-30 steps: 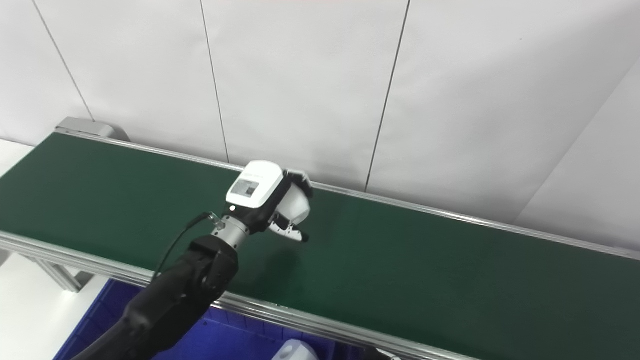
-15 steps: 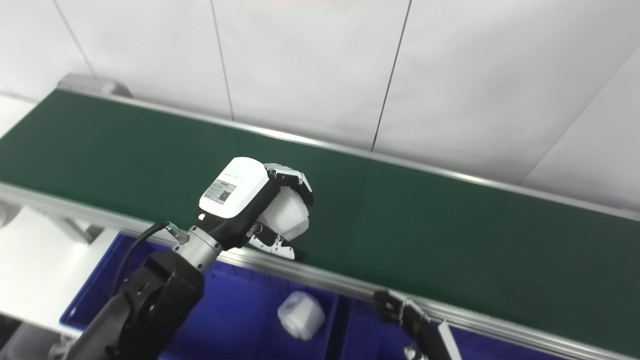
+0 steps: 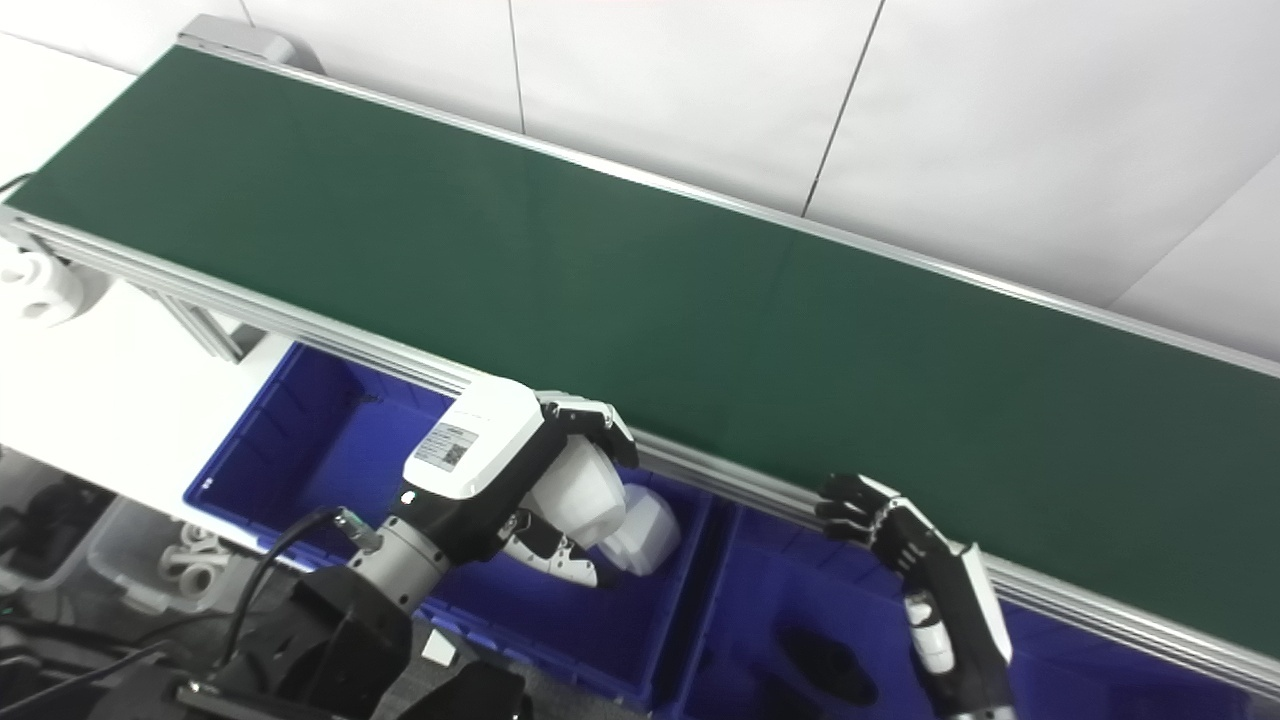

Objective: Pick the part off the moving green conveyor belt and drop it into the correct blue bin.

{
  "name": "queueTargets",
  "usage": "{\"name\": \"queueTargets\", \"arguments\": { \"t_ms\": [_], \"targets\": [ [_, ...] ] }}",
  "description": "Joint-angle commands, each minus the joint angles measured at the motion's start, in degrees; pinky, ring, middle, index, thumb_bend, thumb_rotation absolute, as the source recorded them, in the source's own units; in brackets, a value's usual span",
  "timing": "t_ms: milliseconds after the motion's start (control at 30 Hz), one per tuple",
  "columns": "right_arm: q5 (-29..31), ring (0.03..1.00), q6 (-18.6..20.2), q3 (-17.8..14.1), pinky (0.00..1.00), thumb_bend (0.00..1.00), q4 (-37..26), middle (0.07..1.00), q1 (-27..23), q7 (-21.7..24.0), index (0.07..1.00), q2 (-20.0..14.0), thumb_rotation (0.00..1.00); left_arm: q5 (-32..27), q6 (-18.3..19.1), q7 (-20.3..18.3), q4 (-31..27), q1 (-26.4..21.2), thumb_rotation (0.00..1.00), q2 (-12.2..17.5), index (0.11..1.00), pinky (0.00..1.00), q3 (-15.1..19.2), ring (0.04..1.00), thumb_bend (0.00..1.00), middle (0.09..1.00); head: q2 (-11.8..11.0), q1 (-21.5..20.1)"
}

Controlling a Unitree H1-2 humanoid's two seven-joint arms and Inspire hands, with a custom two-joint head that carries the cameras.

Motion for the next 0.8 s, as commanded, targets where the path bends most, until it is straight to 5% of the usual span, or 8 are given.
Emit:
{"name": "queueTargets", "arguments": {
  "t_ms": [0,600,700,767],
  "targets": [
    [1.1,0.721,0.1,-0.7,0.67,0.94,-0.7,0.757,-0.1,0.6,0.761,-0.6,0.99,0.2,-3.0,4.0,0.4,-0.4,0.0,-0.3,0.542,0.29,0.3,0.358,0.51,0.431,0.0,0.1],
    [0.3,0.722,-1.0,-1.0,0.68,0.93,-0.7,0.754,0.8,0.5,0.759,-0.4,1.0,3.7,-2.9,7.6,1.6,-1.4,0.0,-0.9,0.537,0.33,2.9,0.391,0.51,0.434,-1.0,-0.6],
    [0.4,0.722,-0.7,-0.9,0.68,0.93,-0.9,0.755,0.8,0.6,0.76,-0.4,1.0,7.6,-2.2,6.6,1.0,-1.0,0.05,-0.9,0.501,0.49,2.7,0.583,0.52,0.626,-1.0,-0.4],
    [0.2,0.719,-0.3,-0.9,0.67,0.93,-1.2,0.756,1.0,0.4,0.762,-0.4,0.99,10.2,-1.4,4.8,0.3,-0.6,0.31,-1.0,0.693,0.68,2.4,0.762,0.84,0.8,-0.9,-0.4]
  ]
}}
